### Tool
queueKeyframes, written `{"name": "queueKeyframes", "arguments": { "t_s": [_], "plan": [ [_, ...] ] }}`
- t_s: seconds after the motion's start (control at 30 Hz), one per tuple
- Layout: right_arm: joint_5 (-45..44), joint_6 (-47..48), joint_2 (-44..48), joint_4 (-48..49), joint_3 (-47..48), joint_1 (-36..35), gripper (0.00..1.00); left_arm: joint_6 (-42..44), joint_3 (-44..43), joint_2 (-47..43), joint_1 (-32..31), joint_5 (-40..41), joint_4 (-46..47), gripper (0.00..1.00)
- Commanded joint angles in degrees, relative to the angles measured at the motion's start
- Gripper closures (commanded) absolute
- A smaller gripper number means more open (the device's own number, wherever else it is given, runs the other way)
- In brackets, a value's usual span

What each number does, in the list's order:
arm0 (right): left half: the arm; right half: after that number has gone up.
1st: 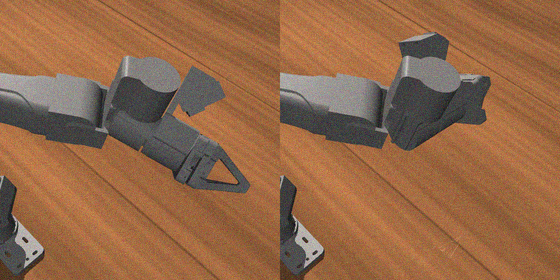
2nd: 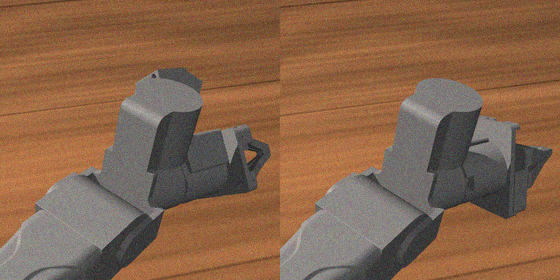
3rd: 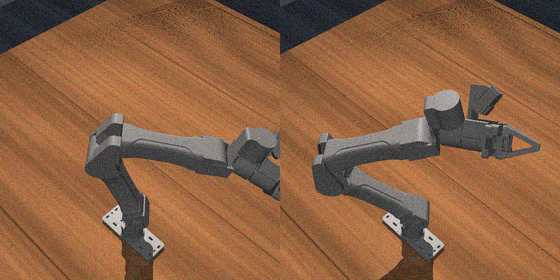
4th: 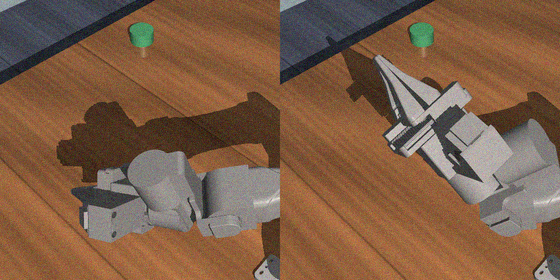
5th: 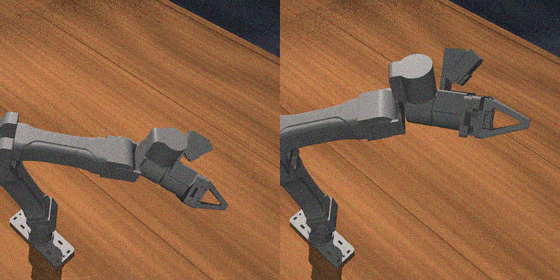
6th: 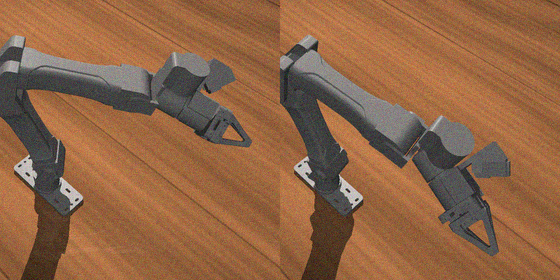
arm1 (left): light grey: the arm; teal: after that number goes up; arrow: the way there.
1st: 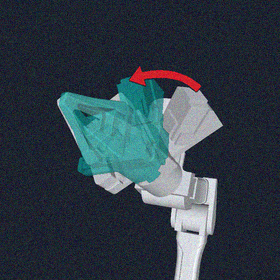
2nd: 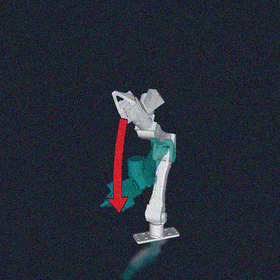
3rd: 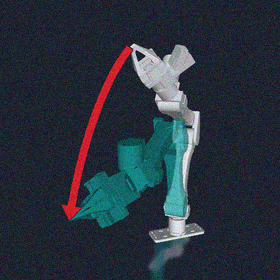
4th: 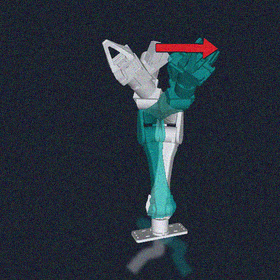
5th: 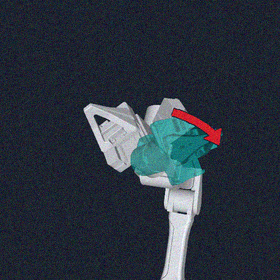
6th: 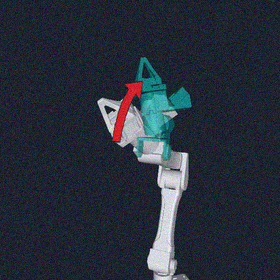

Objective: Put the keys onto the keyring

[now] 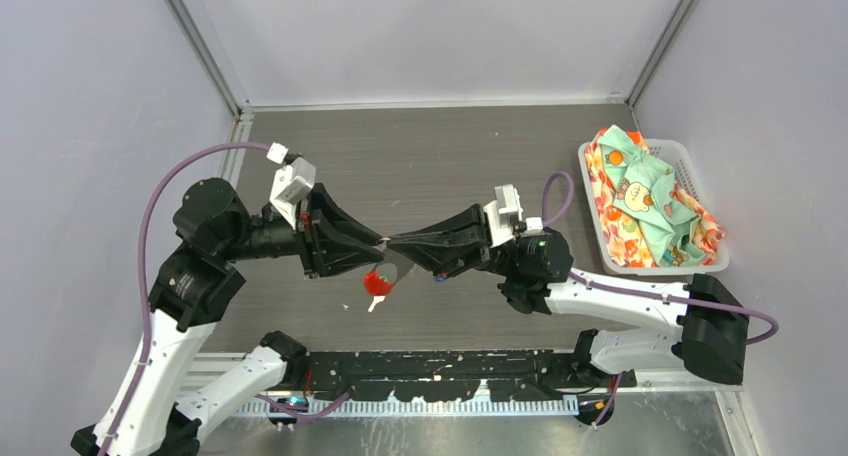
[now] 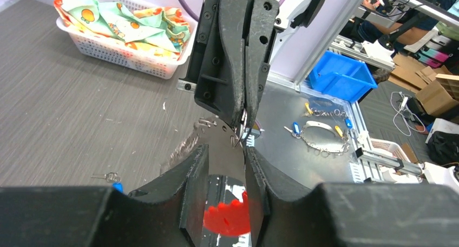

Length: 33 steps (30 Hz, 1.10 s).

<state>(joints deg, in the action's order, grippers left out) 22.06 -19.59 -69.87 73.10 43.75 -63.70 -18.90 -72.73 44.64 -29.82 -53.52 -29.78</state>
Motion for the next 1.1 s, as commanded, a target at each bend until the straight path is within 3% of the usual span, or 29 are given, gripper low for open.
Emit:
{"name": "queueKeyframes", "arguments": {
  "t_s": [0.0, 0.17, 0.4, 0.6, 1.07],
  "plan": [
    [0.86, -0.68, 1.25, 4.63, 0.64, -0.36, 0.99, -1.49, -2.81, 0.66, 0.46, -2.34, 4.37, 0.68],
    [1.51, -1.36, 0.66, 4.75, 0.98, -0.36, 0.99, -1.22, -2.96, 0.87, 0.47, -4.07, 5.43, 0.7],
    [1.91, -1.63, 0.66, 4.78, 1.21, -0.22, 0.99, -0.68, -3.57, 0.9, 0.47, -5.28, 4.56, 0.81],
    [2.1, -2.79, 0.78, 5.66, 1.24, 0.22, 0.99, -0.54, -4.8, 0.88, 0.55, -7.54, 4.25, 0.76],
    [2.88, -3.92, -0.69, 6.06, 2.75, 0.35, 0.99, 4.27, -3.63, 0.84, 0.56, -6.64, 1.51, 0.79]
  ]
}}
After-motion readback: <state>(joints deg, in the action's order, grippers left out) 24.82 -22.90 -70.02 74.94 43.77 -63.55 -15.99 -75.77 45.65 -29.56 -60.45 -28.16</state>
